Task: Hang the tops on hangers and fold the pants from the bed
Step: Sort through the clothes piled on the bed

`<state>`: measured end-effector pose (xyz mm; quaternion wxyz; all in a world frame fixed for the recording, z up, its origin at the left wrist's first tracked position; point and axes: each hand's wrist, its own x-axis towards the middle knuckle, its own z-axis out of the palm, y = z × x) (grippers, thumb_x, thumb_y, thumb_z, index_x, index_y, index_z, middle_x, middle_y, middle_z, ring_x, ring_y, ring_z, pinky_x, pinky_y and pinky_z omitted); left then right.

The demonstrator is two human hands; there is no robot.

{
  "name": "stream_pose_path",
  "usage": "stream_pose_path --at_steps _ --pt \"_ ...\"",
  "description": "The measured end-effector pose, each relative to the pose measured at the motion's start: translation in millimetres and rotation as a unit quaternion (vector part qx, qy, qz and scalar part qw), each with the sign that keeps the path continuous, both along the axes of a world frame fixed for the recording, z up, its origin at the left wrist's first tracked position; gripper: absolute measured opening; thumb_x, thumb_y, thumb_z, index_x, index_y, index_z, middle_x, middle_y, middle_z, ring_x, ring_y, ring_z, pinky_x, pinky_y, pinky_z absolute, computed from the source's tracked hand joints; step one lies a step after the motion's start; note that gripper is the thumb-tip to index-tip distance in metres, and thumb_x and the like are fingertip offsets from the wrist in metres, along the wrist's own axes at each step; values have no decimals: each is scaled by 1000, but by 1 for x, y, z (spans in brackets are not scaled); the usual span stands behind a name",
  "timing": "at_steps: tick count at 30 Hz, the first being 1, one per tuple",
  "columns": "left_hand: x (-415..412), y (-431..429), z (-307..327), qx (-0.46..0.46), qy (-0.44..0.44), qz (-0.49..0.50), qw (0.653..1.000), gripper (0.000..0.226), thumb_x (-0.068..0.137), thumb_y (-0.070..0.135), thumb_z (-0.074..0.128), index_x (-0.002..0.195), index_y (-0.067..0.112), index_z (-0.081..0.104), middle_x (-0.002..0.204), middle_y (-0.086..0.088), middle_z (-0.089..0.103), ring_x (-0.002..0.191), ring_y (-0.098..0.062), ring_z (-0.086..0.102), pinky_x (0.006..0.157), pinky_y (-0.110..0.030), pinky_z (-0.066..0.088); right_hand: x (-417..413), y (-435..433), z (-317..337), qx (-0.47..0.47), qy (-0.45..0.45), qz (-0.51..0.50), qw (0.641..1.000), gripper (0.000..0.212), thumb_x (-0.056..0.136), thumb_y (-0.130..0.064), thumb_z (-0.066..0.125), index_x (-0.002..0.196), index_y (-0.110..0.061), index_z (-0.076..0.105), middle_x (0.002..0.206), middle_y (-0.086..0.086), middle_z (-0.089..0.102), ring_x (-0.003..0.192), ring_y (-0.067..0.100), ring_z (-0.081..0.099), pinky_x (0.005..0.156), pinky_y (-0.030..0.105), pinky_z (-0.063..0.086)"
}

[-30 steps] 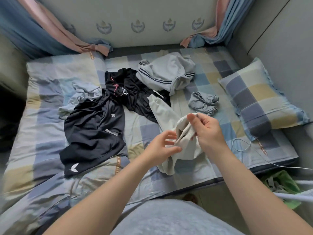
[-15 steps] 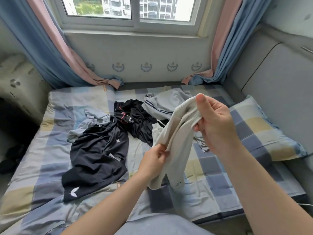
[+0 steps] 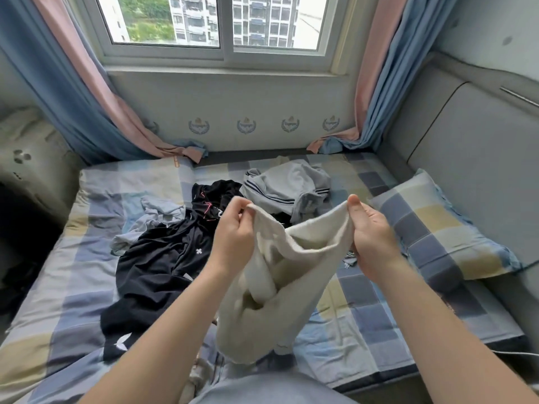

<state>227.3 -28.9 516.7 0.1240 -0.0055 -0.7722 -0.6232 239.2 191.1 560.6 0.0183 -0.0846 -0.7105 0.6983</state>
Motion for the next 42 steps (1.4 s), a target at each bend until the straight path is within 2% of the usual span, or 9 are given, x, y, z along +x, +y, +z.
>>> stream_pose_path --at_steps 6,10,14,16,25,28,33,37,42 --pt "-5 -5 67 47 70 1 996 20 98 16 44 83 23 55 60 19 49 54 -1 40 51 -15 34 0 -9 -2 108 -7 -18 994 46 98 -59 47 89 -14 50 86 4 60 83 21 56 73 32 43" --pt "-4 0 108 85 101 -30 991 22 98 11 47 81 20 57 64 5 52 59 -14 45 53 -26 36 12 -38 28 164 76 158 971 58 73 -73 61 116 -35 52 104 -17 66 100 -3 62 78 18 52" --pt "-2 7 133 85 111 -61 988 25 102 5 48 83 17 57 65 3 54 61 -19 46 52 -27 38 17 -64 32 279 129 133 942 12 79 -34 62 87 -34 54 73 -9 62 66 8 57 56 22 46" --pt "0 6 137 99 110 -61 987 25 102 4 48 83 17 58 70 -3 53 65 -21 45 54 -30 38 16 -66 25 289 151 90 941 15 78 -22 50 71 -35 49 63 -7 55 56 11 46 49 24 36" --pt "-4 -8 111 154 78 -27 985 24 101 8 48 82 18 59 62 5 47 54 -12 41 50 -29 35 -1 2 -96 431 -120 -7 895 10 87 -11 50 79 -11 55 81 13 64 79 37 57 67 40 47" --pt "-13 -20 97 163 74 17 984 20 95 16 49 79 23 60 64 5 51 61 -17 44 57 -34 38 17 31 -127 364 -227 -13 903 14 86 -2 52 84 -8 65 88 20 69 84 36 62 68 37 47" --pt "-27 -18 59 97 -34 28 994 22 100 18 50 81 22 61 73 1 59 72 -20 53 67 -39 44 14 36 -105 187 -175 -38 966 19 90 5 57 81 -8 69 82 11 66 81 20 57 68 34 45" --pt "-13 8 30 117 -175 -74 975 18 105 16 49 91 13 60 89 -3 77 86 -24 74 71 -34 55 1 14 -60 78 -142 -24 986 8 93 -11 66 85 -7 66 68 5 61 62 18 58 58 27 44" --pt "11 23 8 -28 -284 -275 918 28 96 40 63 106 14 67 106 -1 76 94 -16 73 84 -35 55 7 -12 -32 20 -132 -43 990 20 99 -18 59 99 1 63 86 15 60 79 26 58 70 37 43"
